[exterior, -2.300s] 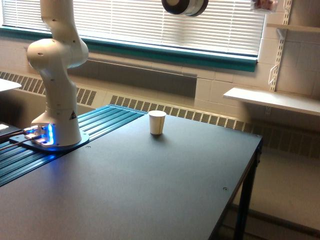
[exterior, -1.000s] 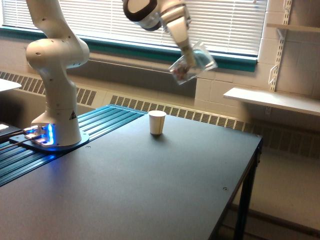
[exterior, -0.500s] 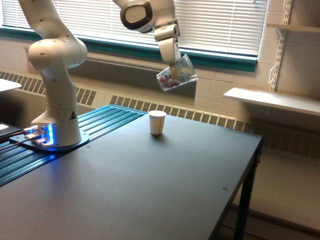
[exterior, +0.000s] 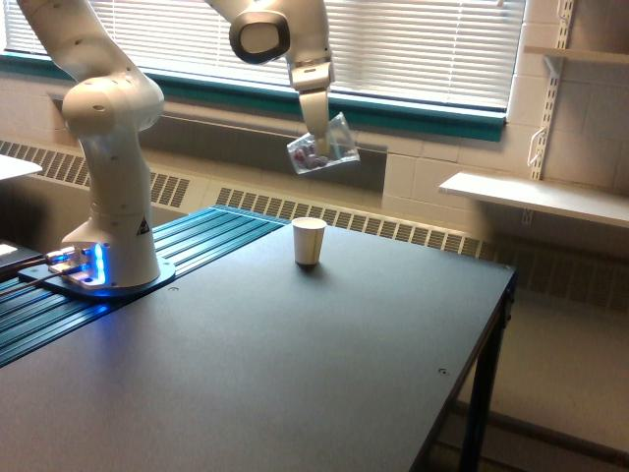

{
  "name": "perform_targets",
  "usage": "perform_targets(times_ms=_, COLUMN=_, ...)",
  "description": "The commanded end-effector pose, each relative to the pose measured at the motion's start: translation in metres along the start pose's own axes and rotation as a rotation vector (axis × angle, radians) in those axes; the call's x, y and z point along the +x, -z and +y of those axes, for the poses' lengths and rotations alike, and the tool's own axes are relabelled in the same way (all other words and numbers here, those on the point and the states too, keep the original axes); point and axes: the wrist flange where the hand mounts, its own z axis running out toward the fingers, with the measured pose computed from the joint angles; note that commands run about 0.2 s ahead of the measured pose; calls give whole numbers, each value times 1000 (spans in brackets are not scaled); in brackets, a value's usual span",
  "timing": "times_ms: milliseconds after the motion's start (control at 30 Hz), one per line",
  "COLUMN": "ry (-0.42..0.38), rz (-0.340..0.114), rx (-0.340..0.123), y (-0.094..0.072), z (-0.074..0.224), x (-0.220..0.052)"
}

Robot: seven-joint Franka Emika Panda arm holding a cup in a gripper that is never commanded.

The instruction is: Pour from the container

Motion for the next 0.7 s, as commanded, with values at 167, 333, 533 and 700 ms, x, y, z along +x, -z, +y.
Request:
perform_targets(times_ms=167, ry=80, rz=-92, rx=3, y=-6, z=-4, x=-52)
perform_targets(times_ms=333, ry=90, rz=-147, rx=-12, y=-11, z=-3, x=-68)
perform_targets(times_ms=533, ry=83, rz=-199, rx=-19, y=-20, z=0, x=-78)
perform_targets(times_ms=700, ry=72, rz=-276, rx=-35, y=-35, z=3, x=-94)
